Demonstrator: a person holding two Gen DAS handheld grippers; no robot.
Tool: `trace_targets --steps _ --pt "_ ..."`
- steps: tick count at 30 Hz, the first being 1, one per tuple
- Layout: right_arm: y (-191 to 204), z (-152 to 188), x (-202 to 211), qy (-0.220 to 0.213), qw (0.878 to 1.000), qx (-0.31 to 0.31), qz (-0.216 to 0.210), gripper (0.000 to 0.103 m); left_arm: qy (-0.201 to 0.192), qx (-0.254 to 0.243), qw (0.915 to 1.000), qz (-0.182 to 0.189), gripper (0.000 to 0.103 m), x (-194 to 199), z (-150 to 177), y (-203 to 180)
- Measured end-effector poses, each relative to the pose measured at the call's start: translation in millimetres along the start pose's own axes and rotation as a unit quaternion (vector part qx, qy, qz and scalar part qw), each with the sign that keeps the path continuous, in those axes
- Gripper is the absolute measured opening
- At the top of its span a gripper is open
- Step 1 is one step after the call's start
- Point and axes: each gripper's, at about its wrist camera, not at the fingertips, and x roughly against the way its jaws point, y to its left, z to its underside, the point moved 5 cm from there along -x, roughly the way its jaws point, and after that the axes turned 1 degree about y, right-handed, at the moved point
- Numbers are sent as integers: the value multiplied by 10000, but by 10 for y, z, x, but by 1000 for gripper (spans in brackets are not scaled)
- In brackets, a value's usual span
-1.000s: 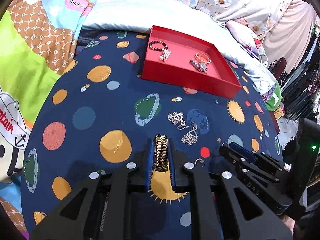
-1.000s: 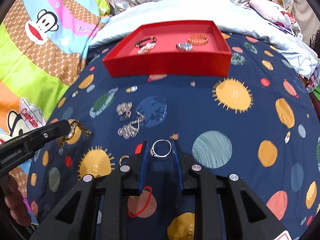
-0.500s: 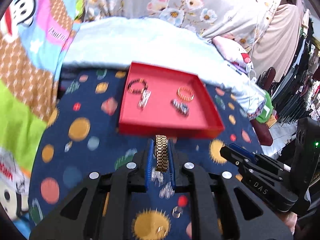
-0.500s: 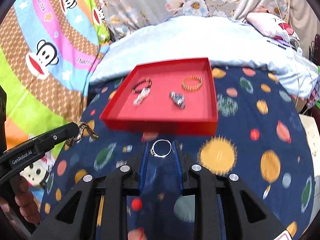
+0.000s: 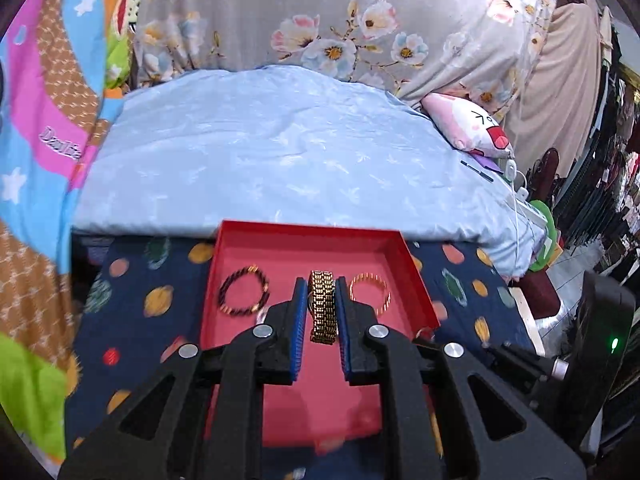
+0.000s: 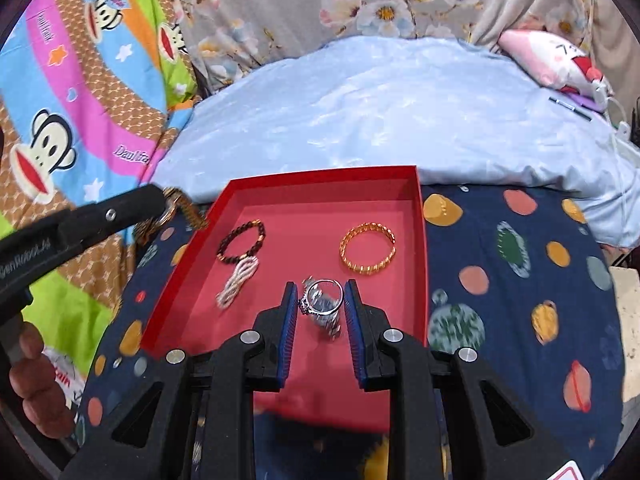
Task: Organize jewelry
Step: 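Carry gold-link watch and silver ring into the red tray and open both grippers, then lift both grippers from the tray and move toward the gold hoops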
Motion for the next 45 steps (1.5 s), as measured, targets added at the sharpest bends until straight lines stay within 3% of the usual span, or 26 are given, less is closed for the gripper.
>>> trace_targets --steps 10,21,30,35,45 --pt "-178 -36 -554 345 9993 -46 94 22 526 23 9984 -204 13 -927 -83 45" --pt "-215 -22 -647 302 9991 93 290 23 719 39 9968 -338 14 -1198 7 41" --pt "-217 -27 -644 278 9991 106 315 24 658 69 9967 -472 14 -1176 -18 80" --pt "-216 -23 -580 234 9992 55 312 25 608 160 9966 -541 19 -1073 -21 144" --pt "-107 110 -100 -1 9990 153 412 30 339 48 9973 -648 21 -434 126 261"
